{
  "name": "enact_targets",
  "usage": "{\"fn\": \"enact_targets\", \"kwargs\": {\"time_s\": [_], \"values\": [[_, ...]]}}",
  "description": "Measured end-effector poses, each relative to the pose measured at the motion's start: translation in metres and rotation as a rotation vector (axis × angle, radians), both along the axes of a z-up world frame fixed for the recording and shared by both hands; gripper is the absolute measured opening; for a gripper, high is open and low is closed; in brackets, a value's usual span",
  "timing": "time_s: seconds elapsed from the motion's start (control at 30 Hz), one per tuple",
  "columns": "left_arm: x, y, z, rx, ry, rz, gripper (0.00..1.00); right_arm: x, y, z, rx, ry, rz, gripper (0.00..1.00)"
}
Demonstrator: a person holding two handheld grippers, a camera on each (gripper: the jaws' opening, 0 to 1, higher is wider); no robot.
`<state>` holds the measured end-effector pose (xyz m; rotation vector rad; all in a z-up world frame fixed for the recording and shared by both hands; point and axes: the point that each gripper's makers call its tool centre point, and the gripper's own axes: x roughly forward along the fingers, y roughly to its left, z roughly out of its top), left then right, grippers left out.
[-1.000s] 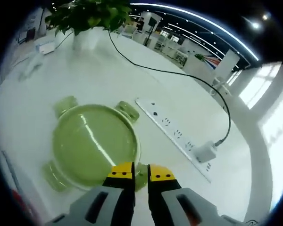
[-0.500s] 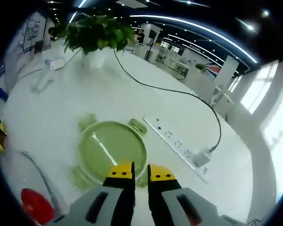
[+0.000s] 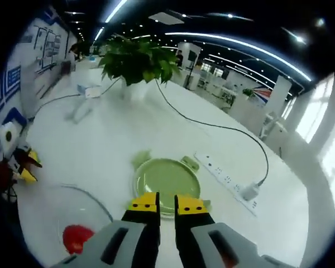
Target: Open container latches remove lid place lid upside down on tabletop take tomato from container place on tabletop
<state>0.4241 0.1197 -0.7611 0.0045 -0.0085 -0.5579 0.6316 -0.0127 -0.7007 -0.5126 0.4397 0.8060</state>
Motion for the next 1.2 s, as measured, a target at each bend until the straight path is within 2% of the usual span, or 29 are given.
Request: {"fn": "enact_targets", "kwargs": {"time_s": [0.17, 0.3, 0.53, 0.6, 0.73, 0.8, 0.93, 1.07, 1.2], "values": [[-0.001, 0.001, 0.001, -0.001, -0.001, 0.002, 0.2, -0.025, -0.008, 0.007, 0.038, -0.049, -0.027, 0.04], [-0.001, 0.001, 0.001, -0.006, -0.001, 0.001, 0.2, -0.052, 0.0, 0.019, 0.142, -0.101, 0.03, 0.04], [-0.001, 0.002, 0.002, -0.011, -0.001, 0.002, 0.2, -0.081, -0.009, 0.019, 0.173, -0.119, 0.024, 0.04], [-0.001, 0.002, 0.001, -0.011, 0.0, 0.003, 0.2, -0.087, -0.014, 0.019, 0.183, -0.148, 0.016, 0.04], [-0.001, 0.002, 0.002, -0.009, -0.002, 0.0, 0.2, -0.098, -0.032, 0.016, 0.213, -0.188, -0.01, 0.04], [-0.001, 0.002, 0.002, -0.014, -0.002, -0.003, 0.2, -0.104, -0.041, 0.014, 0.281, -0.178, -0.048, 0.04], [-0.001, 0.002, 0.002, -0.015, -0.001, -0.002, 0.2, -0.121, -0.055, -0.002, 0.316, -0.177, -0.058, 0.05], [-0.002, 0.001, 0.002, -0.018, -0.001, -0.006, 0.2, -0.134, -0.07, -0.009, 0.349, -0.235, -0.079, 0.05], [-0.001, 0.0, 0.003, -0.015, -0.005, -0.011, 0.21, -0.152, -0.076, -0.017, 0.399, -0.23, -0.073, 0.05]]}}
